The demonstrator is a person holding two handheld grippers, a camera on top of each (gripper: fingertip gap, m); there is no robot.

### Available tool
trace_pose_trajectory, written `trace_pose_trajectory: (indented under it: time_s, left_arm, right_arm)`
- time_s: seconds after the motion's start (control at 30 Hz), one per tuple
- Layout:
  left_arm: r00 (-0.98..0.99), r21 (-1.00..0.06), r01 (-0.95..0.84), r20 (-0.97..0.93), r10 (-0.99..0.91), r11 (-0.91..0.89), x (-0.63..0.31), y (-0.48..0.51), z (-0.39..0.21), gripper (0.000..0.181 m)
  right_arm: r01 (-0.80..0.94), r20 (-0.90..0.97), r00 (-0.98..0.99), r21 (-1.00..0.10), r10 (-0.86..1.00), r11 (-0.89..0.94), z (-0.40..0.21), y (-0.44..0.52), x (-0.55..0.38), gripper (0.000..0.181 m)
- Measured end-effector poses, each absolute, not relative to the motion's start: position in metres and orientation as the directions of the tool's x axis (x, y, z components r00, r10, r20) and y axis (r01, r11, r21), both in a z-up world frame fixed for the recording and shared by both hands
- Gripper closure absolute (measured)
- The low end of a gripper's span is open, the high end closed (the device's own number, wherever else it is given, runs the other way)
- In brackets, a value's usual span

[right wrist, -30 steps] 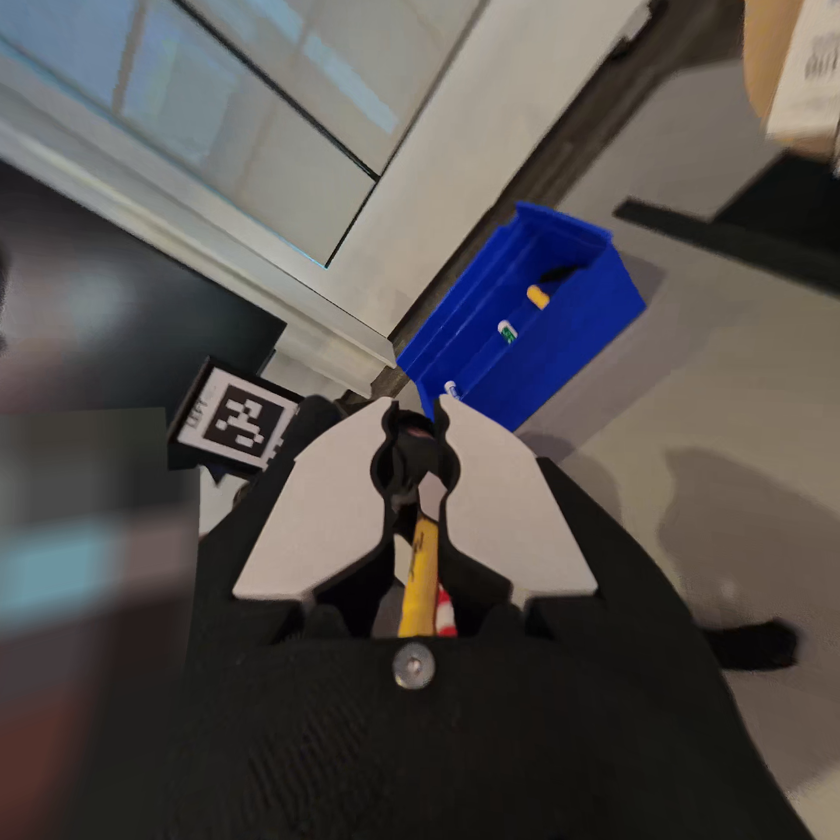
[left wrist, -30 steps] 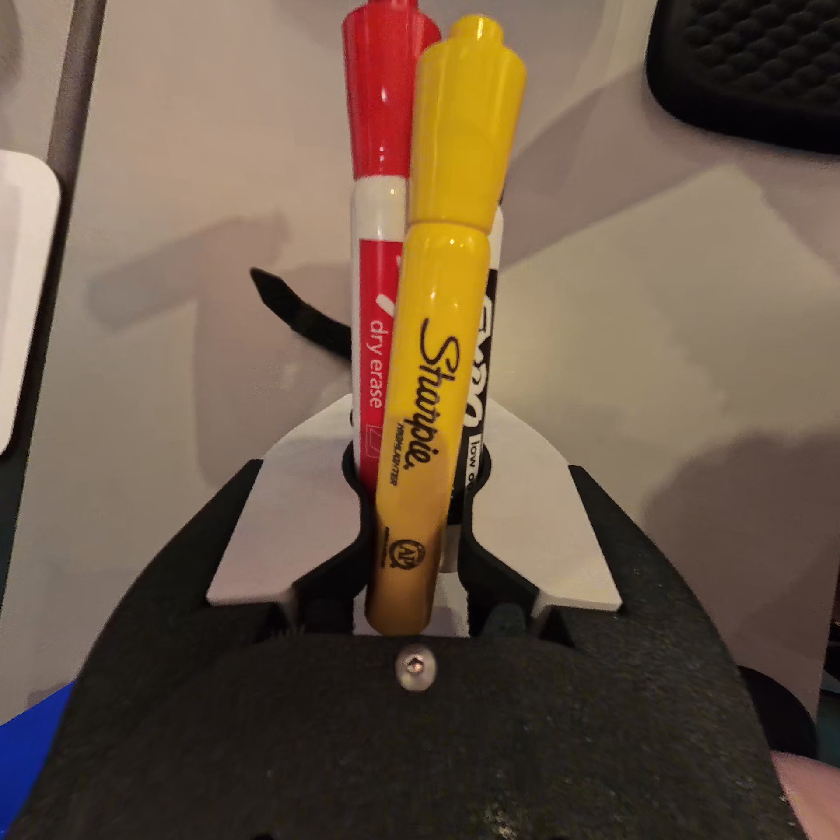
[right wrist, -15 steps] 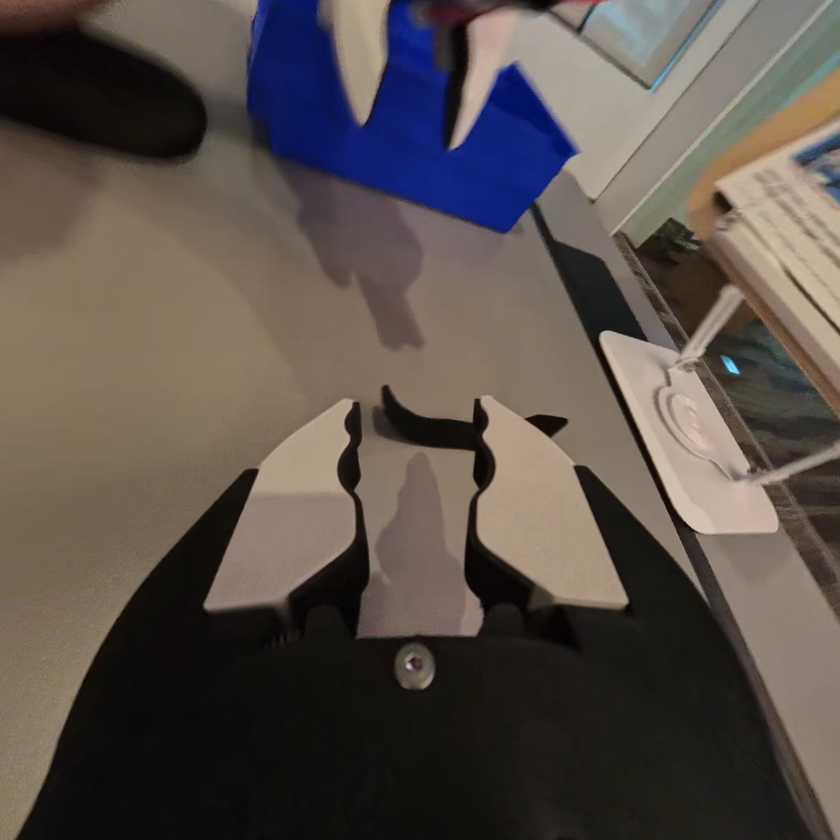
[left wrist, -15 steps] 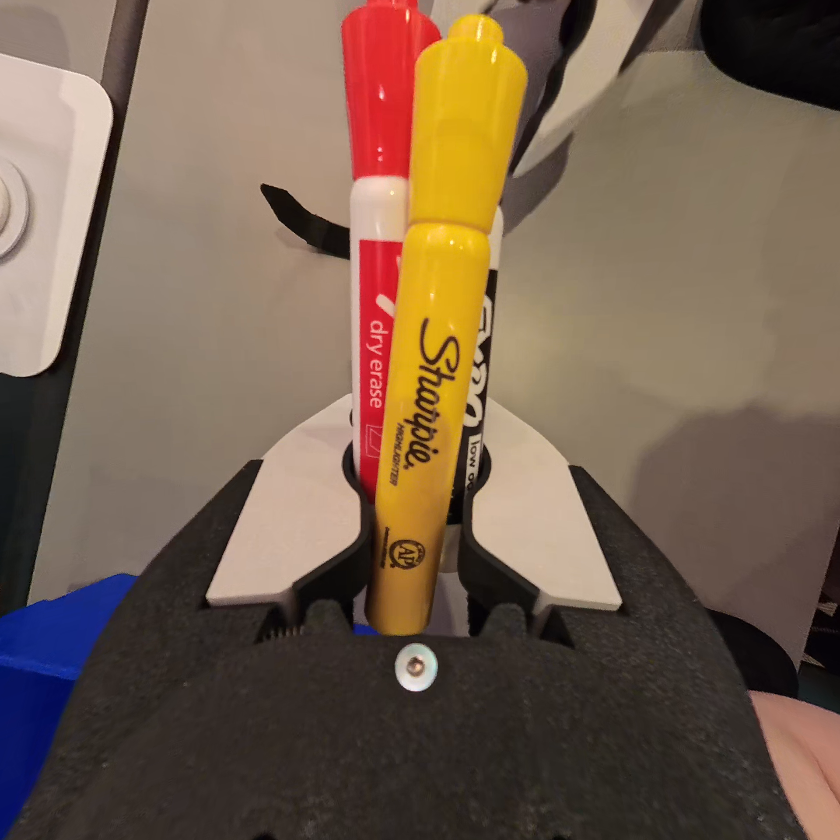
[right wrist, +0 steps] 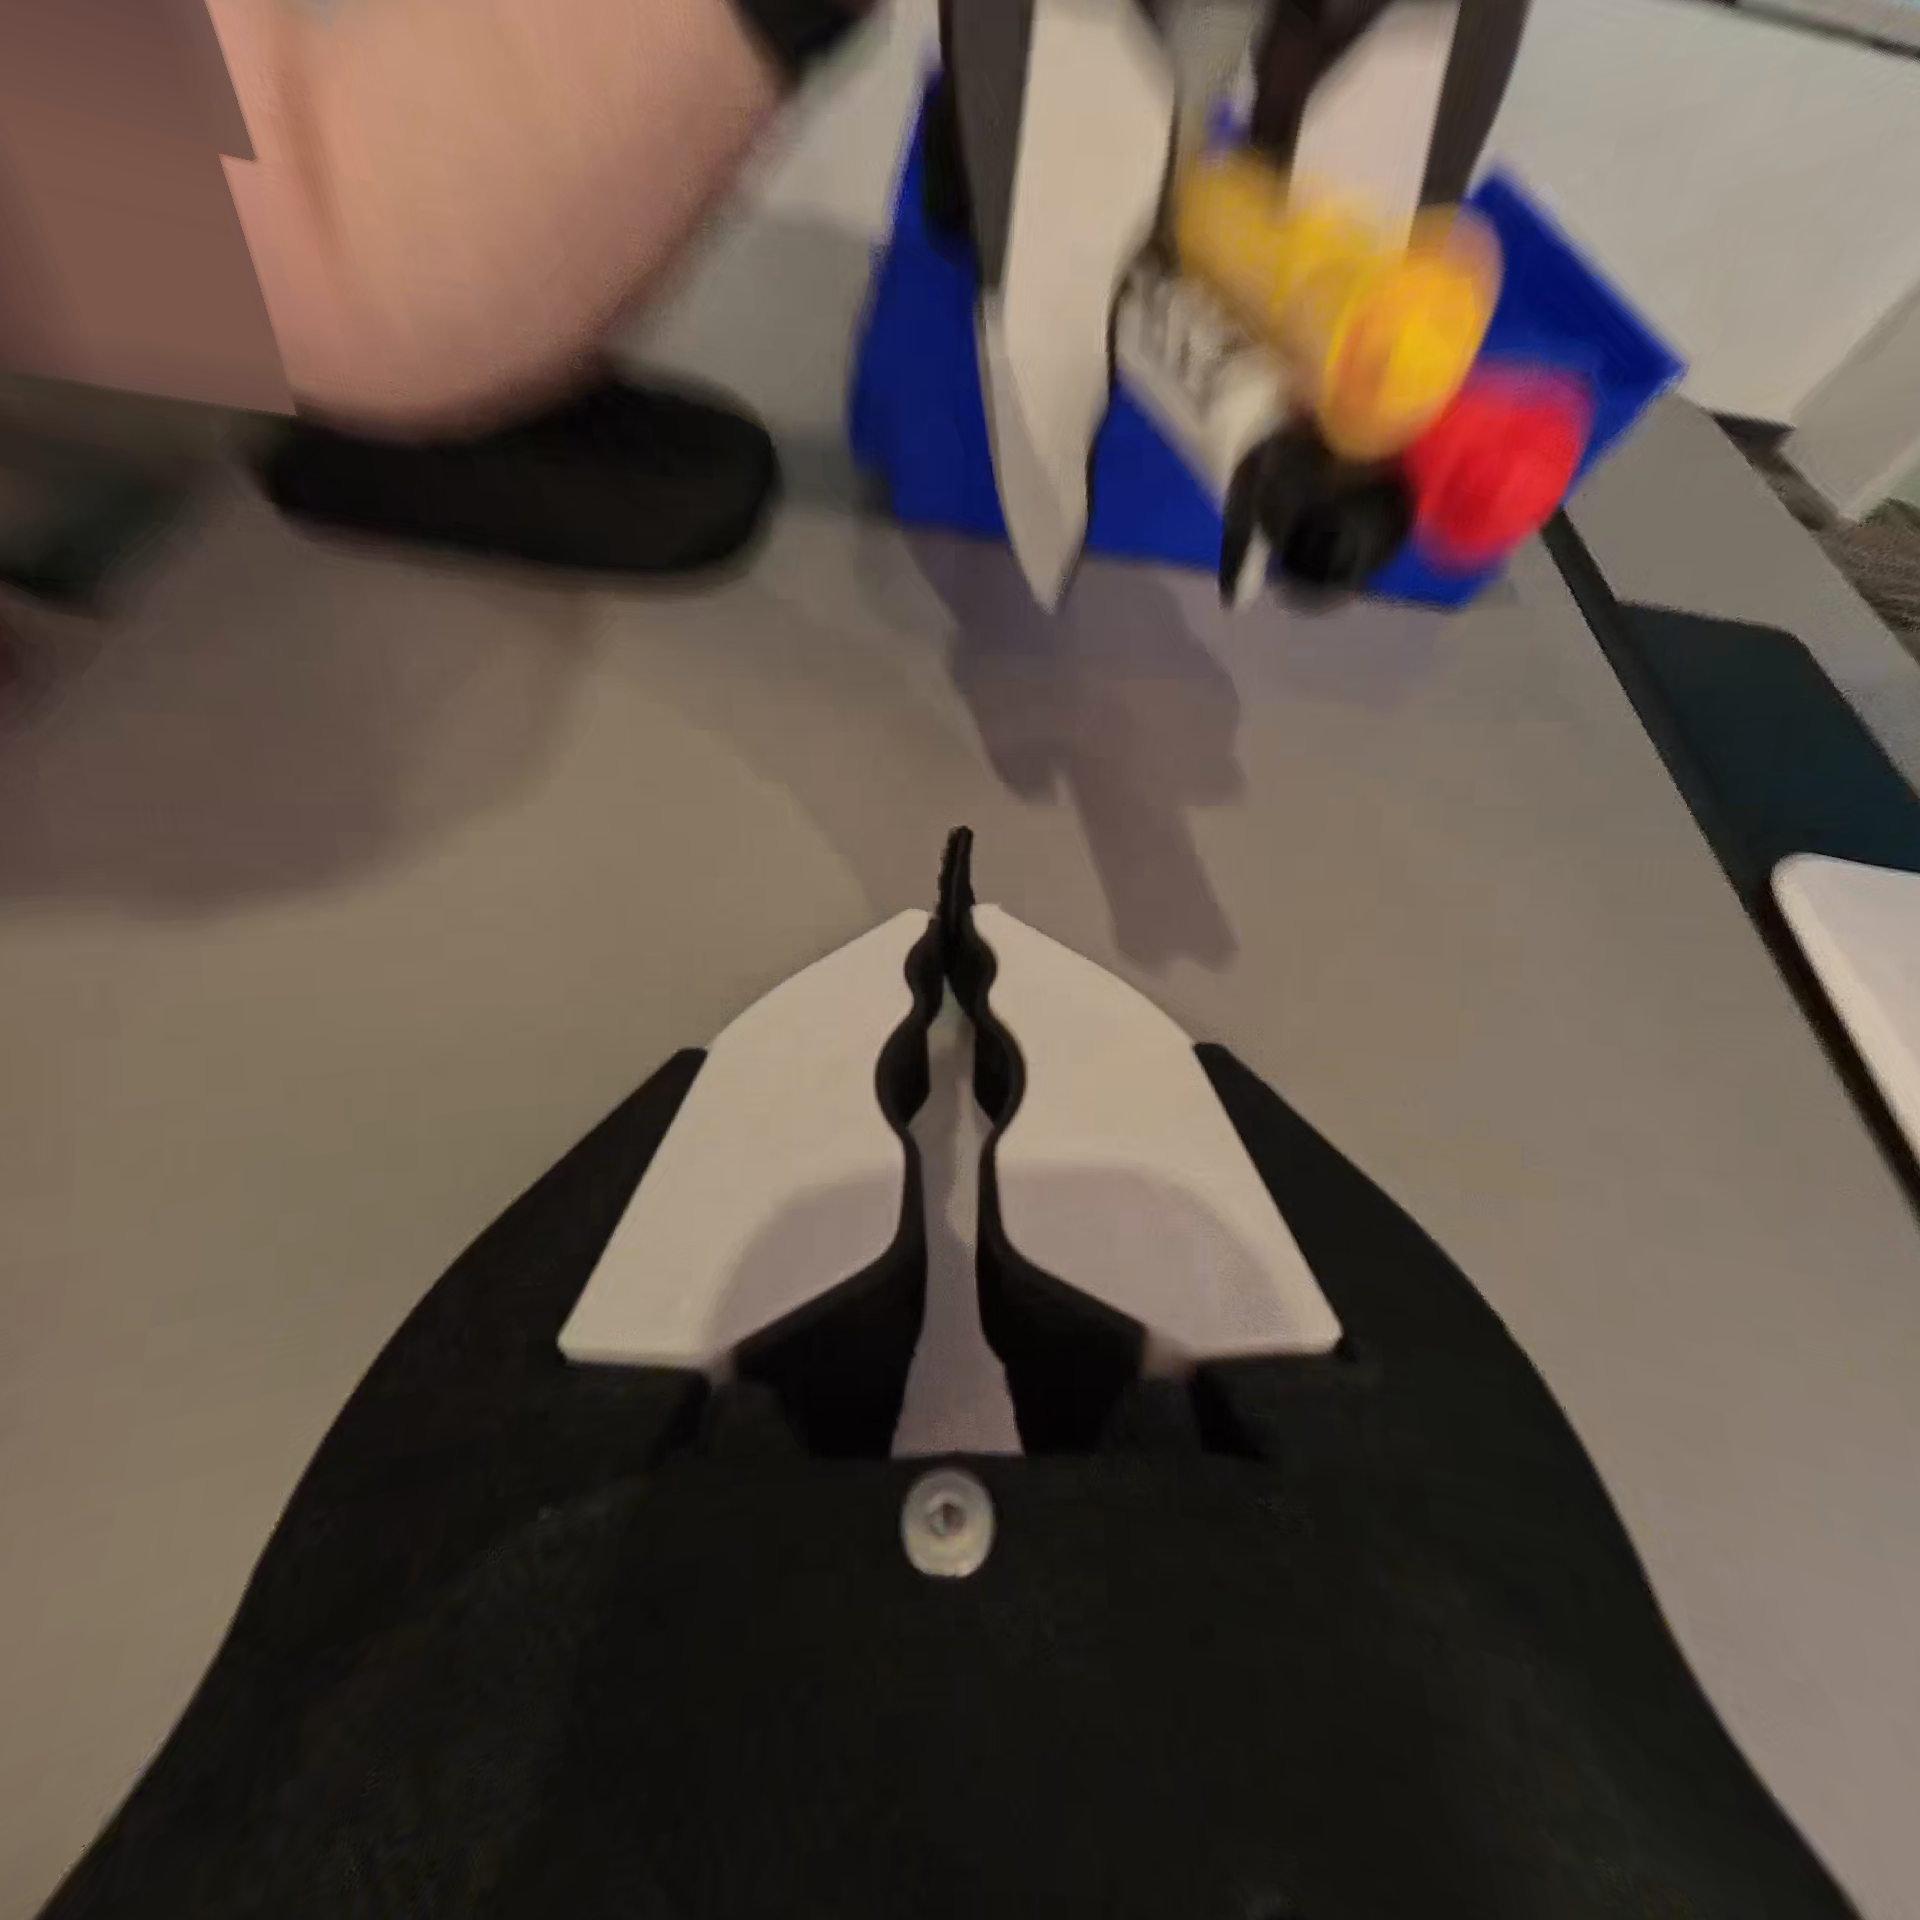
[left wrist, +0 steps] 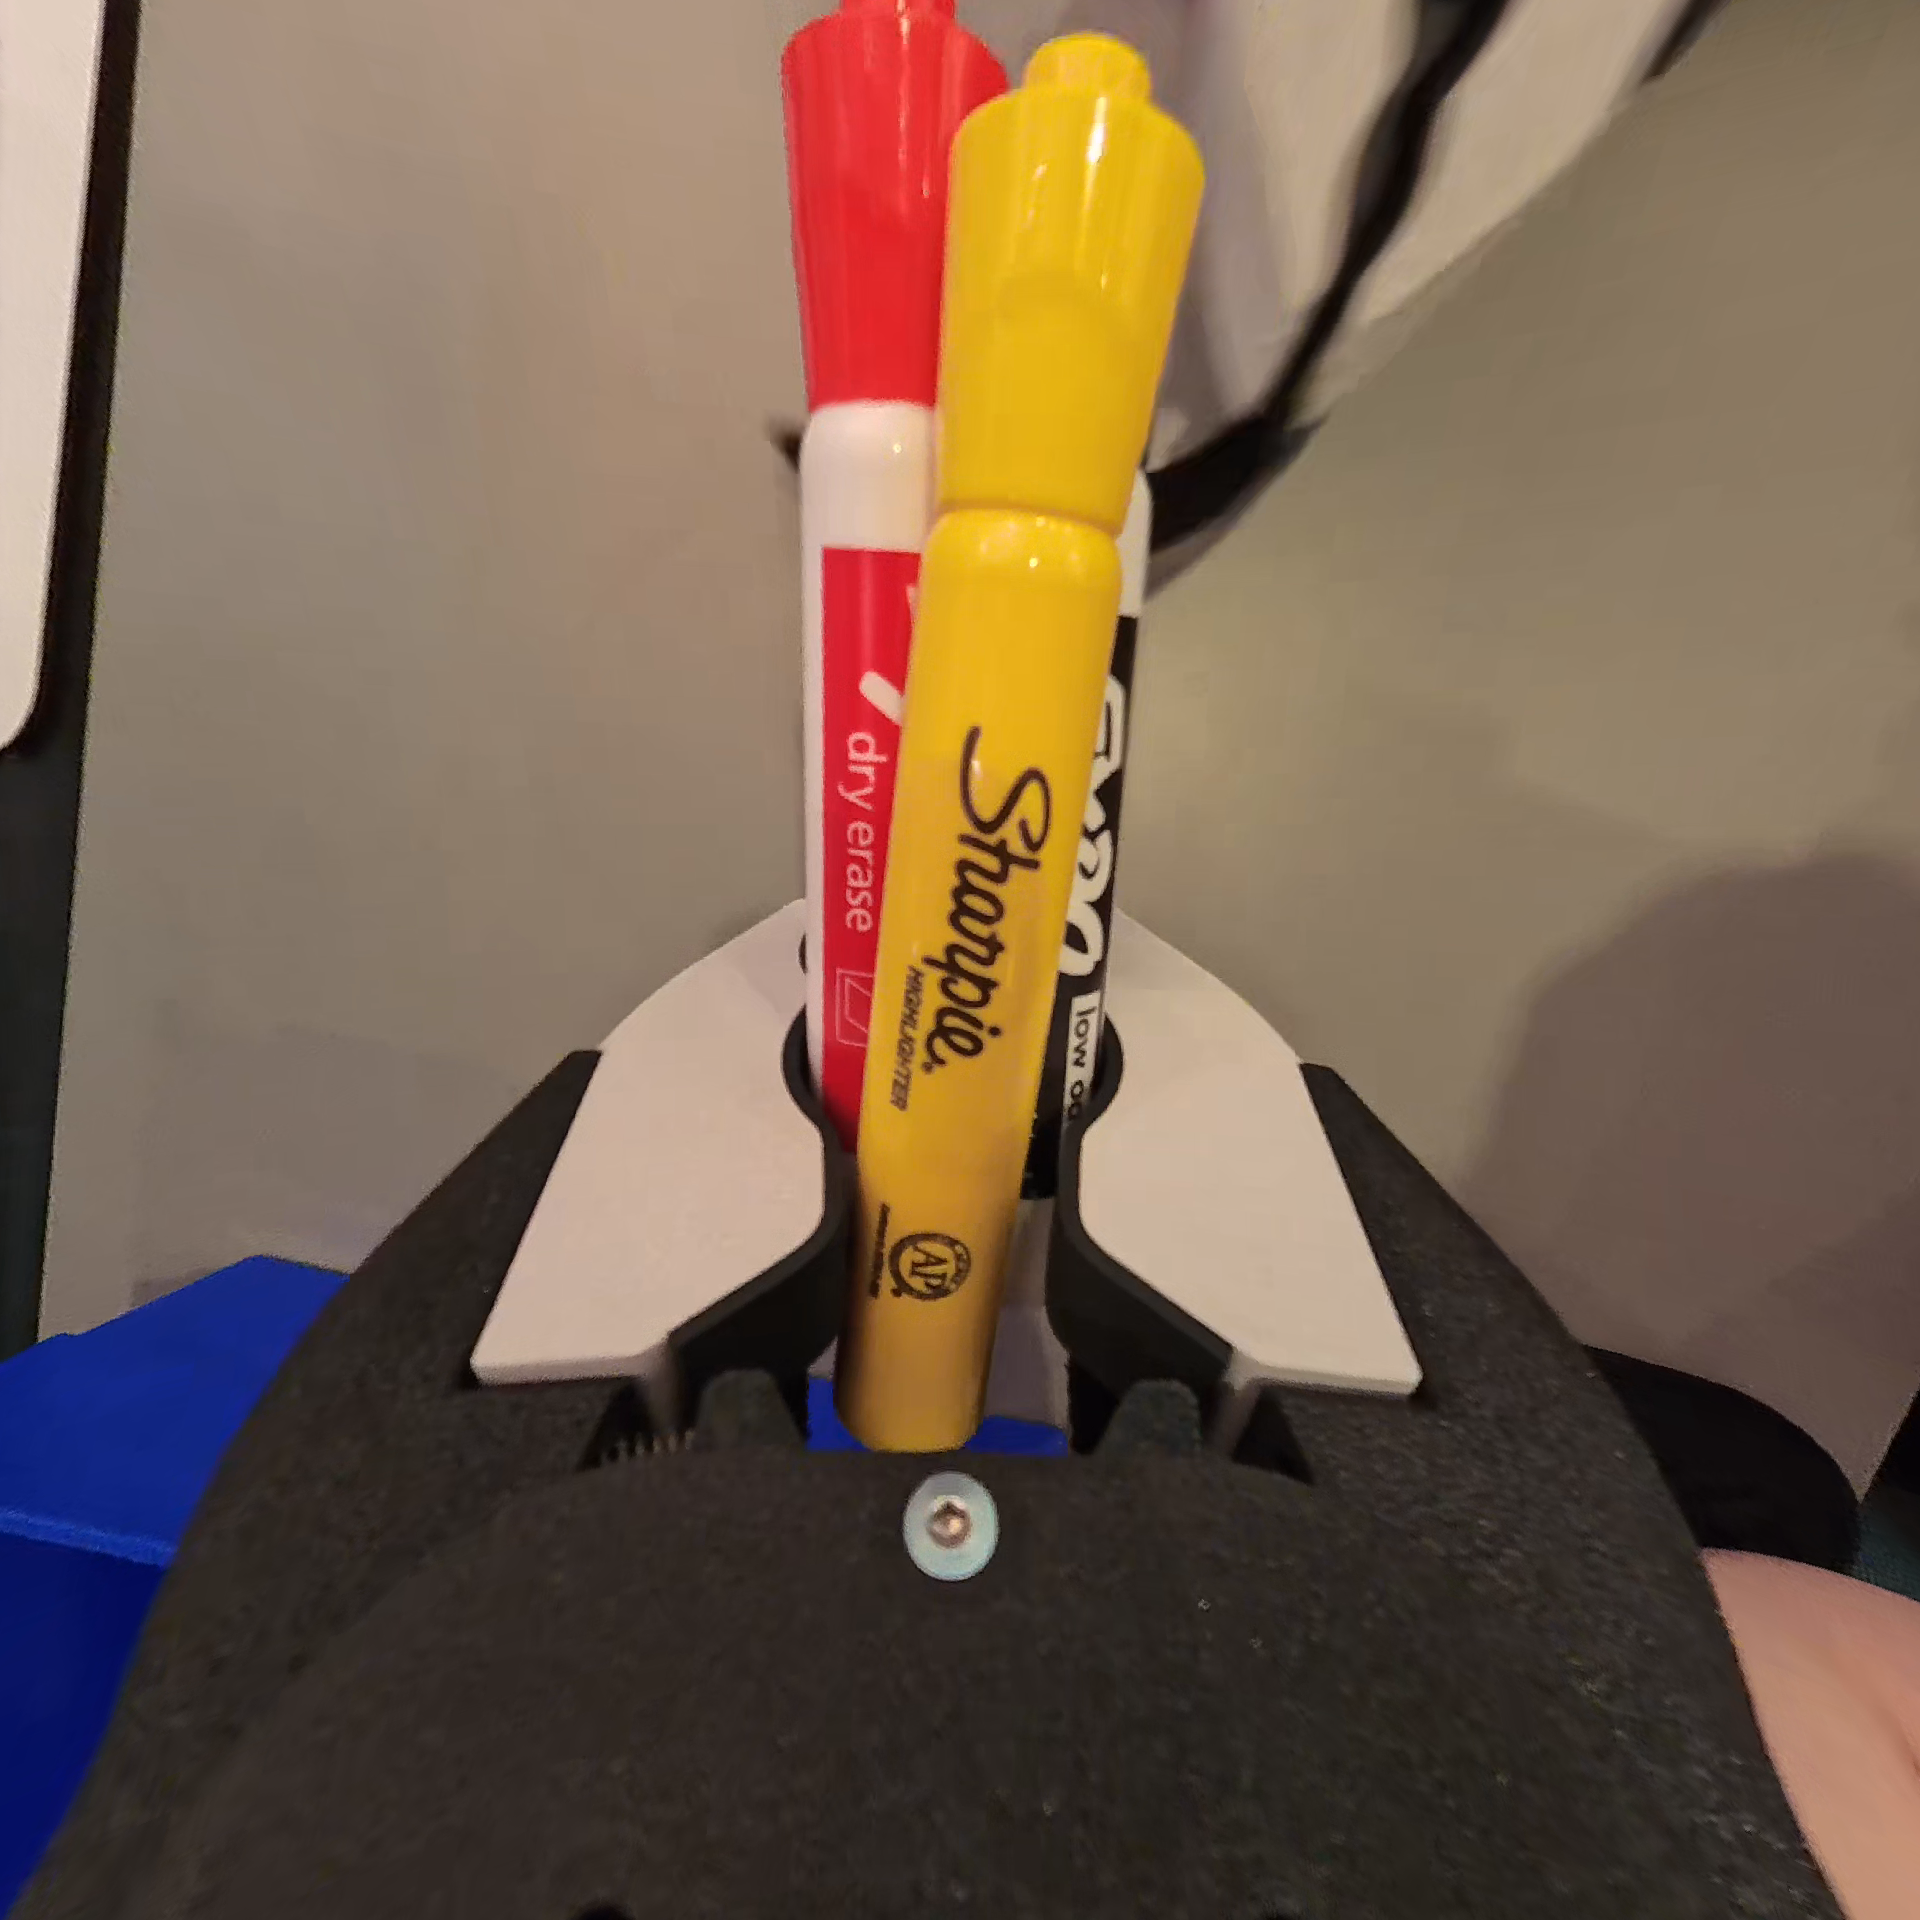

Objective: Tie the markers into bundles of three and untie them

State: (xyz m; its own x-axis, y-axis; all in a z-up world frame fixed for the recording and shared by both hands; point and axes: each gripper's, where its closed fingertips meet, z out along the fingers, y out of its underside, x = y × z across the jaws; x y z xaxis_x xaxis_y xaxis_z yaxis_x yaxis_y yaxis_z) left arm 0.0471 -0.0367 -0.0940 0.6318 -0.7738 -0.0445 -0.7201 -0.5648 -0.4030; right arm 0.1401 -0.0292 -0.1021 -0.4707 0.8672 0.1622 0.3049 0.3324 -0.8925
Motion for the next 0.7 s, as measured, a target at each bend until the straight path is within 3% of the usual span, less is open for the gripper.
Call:
trace_pose_trajectory:
  time_s: [0.1, 0.17, 0.27, 0.4, 0.53, 0.7]
  left_arm:
    - [0.620, -0.390, -0.732, -0.041, -0.784, -0.558, 0.049, -0.035, -0.100, 0.138]
    - [0.596, -0.388, -0.749, -0.041, -0.802, -0.537, 0.055, -0.035, -0.104, 0.138]
    - [0.552, -0.392, -0.772, -0.024, -0.834, -0.500, 0.068, -0.039, -0.107, 0.138]
    - [0.475, -0.400, -0.804, 0.014, -0.880, -0.441, 0.086, -0.049, -0.110, 0.138]
    - [0.425, -0.414, -0.817, 0.041, -0.904, -0.402, 0.095, -0.056, -0.110, 0.139]
    - [0.386, -0.458, -0.807, 0.071, -0.920, -0.373, 0.104, -0.061, -0.104, 0.139]
  right_arm:
    - [0.261, -0.155, -0.559, -0.965, 0.815, -0.005, -0.031, -0.057, 0.145, 0.178]
    - [0.308, -0.373, -0.580, -0.923, 0.724, -0.229, 0.003, -0.058, 0.142, 0.178]
    - [0.360, -0.553, -0.504, -0.833, 0.663, -0.421, 0.024, -0.039, 0.121, 0.178]
    - [0.533, -0.710, -0.364, -0.689, 0.602, -0.491, 0.016, -0.020, 0.098, 0.178]
    - [0.663, -0.899, -0.247, -0.429, 0.361, -0.614, 0.009, -0.017, 0.079, 0.178]
    - [0.695, -0.968, -0.089, -0.229, 0.234, -0.682, -0.025, -0.014, 0.066, 0.178]
